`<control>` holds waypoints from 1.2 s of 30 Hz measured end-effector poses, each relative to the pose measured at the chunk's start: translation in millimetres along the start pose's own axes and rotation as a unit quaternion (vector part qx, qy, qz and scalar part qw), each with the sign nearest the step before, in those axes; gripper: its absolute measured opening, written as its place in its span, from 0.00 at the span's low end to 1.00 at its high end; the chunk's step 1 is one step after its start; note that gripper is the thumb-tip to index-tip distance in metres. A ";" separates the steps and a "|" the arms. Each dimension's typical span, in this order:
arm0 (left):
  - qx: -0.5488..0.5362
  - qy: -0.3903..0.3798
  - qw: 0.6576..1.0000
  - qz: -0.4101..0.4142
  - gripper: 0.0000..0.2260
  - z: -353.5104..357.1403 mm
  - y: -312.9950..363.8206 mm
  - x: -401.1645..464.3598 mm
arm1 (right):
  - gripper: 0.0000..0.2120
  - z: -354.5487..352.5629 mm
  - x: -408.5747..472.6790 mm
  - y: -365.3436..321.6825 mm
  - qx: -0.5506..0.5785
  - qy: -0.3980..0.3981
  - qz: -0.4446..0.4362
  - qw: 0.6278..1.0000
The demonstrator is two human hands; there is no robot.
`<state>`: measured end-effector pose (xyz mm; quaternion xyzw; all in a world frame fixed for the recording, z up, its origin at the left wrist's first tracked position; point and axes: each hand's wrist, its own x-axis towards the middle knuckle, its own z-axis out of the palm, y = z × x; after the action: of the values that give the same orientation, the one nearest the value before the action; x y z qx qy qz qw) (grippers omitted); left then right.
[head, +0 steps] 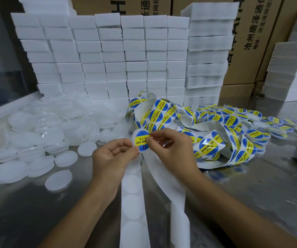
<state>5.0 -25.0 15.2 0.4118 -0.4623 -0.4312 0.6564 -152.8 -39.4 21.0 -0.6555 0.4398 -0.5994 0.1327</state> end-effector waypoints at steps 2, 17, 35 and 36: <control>-0.007 -0.003 1.000 0.006 0.12 -0.2 2.1 -0.3 | 0.08 0.7 -0.5 1.2 -0.016 0.012 0.001 1.000; -0.154 -0.147 0.975 -0.067 0.18 4.7 6.0 -4.3 | 0.06 2.4 2.5 -1.1 0.062 -0.018 0.062 0.996; -0.080 -0.157 0.984 0.007 0.16 4.4 9.7 -5.7 | 0.05 -1.2 4.5 -1.2 0.097 -0.032 0.052 0.993; -0.089 -0.143 0.986 0.002 0.15 3.5 10.2 -4.5 | 0.02 -0.7 4.3 -1.1 0.106 -0.056 0.052 0.991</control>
<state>2.6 -18.3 24.5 0.2845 -0.5118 -0.5240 0.6185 -153.5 -41.6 24.8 -0.6464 0.3993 -0.5975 0.2564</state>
